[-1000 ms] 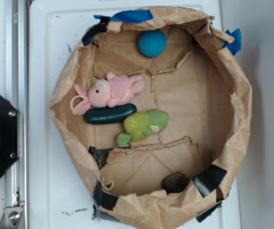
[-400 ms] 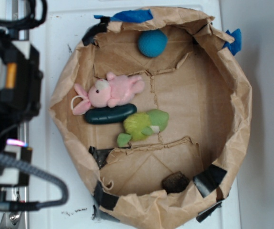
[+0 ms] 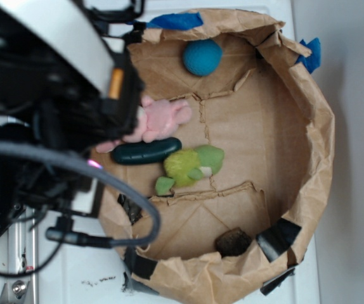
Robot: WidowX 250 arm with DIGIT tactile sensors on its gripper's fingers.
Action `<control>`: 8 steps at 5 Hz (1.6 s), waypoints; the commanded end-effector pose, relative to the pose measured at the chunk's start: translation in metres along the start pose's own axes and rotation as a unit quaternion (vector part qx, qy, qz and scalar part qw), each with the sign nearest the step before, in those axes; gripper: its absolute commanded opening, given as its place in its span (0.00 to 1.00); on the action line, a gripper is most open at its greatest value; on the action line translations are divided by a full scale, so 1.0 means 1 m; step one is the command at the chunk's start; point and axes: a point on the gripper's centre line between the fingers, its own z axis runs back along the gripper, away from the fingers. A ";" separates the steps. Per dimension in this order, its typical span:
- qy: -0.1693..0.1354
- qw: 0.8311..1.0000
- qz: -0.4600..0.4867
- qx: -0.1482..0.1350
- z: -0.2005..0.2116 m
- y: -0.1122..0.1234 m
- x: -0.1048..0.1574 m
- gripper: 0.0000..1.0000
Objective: Grab the rock.
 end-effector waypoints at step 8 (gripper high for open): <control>-0.082 0.977 -0.191 -0.037 -0.122 -0.018 0.068 1.00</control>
